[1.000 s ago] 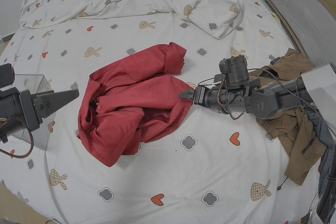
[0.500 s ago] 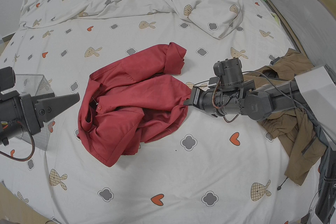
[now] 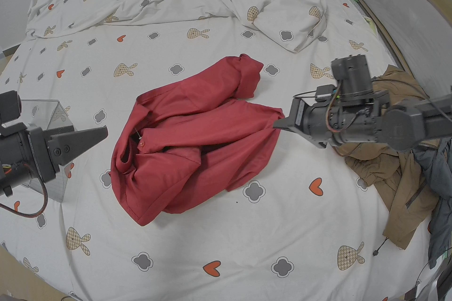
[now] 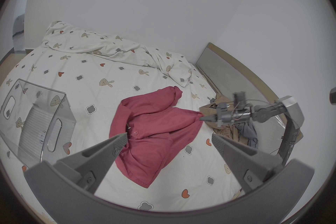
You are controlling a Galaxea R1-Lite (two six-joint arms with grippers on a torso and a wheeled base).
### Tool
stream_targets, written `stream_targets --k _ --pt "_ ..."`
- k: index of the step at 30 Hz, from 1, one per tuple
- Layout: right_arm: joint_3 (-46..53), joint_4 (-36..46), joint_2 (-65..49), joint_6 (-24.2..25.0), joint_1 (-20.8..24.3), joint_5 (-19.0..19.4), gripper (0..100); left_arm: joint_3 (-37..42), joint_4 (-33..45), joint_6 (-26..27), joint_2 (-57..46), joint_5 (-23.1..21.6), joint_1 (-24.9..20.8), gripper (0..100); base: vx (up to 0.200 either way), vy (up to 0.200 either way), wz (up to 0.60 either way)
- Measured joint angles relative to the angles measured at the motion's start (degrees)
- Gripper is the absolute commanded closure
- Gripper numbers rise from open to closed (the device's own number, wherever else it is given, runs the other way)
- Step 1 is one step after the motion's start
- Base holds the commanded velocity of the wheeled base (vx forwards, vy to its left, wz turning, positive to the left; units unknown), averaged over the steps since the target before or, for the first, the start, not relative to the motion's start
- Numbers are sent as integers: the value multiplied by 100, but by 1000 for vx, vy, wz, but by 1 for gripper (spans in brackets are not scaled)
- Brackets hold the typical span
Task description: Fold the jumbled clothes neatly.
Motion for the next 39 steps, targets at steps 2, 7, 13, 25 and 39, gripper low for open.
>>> stream_targets --k 2,7,13,25,39 --pt "193 139 -457 -30 -16 10 100 2 0 0 2 0 -2 0 0 0 0" --pt "452 544 -1370 -315 -63 18 100 10 0 2 5 0 -20 0 0 0 0" --pt "207 749 -1712 -518 -241 24 100 18 0 2 11 0 -28 0 0 0 0" --pt "-206 902 -965 -756 -1069 2 0 272 7 39 344 -6 -94 0 0 0 0" --pt "321 896 -1822 -1298 -1769 -332 0 727 -750 -405 2341 -343 -179 0 0 0 0"
